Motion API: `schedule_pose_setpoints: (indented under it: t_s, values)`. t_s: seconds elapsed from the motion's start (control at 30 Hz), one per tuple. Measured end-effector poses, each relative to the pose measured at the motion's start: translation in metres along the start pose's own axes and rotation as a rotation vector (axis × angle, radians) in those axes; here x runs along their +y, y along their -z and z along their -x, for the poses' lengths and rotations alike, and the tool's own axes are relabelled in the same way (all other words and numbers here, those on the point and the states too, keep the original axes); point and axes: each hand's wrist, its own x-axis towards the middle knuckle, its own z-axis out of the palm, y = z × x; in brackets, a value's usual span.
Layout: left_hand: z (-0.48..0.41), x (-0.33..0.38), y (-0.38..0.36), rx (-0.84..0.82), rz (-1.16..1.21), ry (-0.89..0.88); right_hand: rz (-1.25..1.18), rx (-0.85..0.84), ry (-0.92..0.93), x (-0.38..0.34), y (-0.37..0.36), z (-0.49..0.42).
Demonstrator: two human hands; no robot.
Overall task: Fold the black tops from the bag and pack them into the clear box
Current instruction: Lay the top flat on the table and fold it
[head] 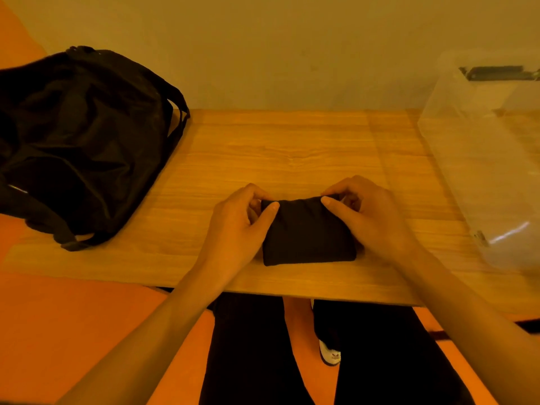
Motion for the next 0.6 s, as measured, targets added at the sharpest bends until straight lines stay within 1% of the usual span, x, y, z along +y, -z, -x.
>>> schedule_pose_setpoints:
  t_s: [0.1,0.23,0.3,0.37,0.4,0.43,0.47,0.5,0.57,0.6]
  values:
    - [-0.002,0.0,0.004,0.0,-0.065,-0.007,0.012,0.012,-0.01,0.0,-0.001,0.0]
    - [-0.006,0.002,0.005,-0.057,-0.105,0.053,0.053,0.011,-0.005,-0.002,-0.001,0.002]
    - [-0.005,0.004,0.007,-0.048,-0.127,0.064,0.085,0.008,-0.016,-0.004,0.001,0.004]
    - [0.001,0.007,0.011,0.032,-0.151,0.01,0.176,0.053,0.052,-0.007,0.003,0.007]
    - [0.005,0.011,0.013,0.07,-0.18,-0.062,0.235,0.083,0.127,-0.009,0.004,0.009]
    - [0.01,0.015,0.013,0.071,-0.215,-0.143,0.285,0.09,0.204,-0.013,0.005,0.012]
    - [0.016,0.019,0.013,0.019,-0.25,-0.208,0.326,0.071,0.265,-0.017,0.004,0.015]
    - [0.021,0.023,0.01,-0.08,-0.283,-0.253,0.366,0.032,0.304,-0.022,0.002,0.018]
    - [0.028,0.025,0.002,-0.303,-0.37,-0.314,0.463,-0.075,0.313,-0.029,-0.007,0.027]
    - [0.03,0.022,-0.003,-0.364,-0.443,-0.335,0.52,-0.123,0.297,-0.03,-0.013,0.032]
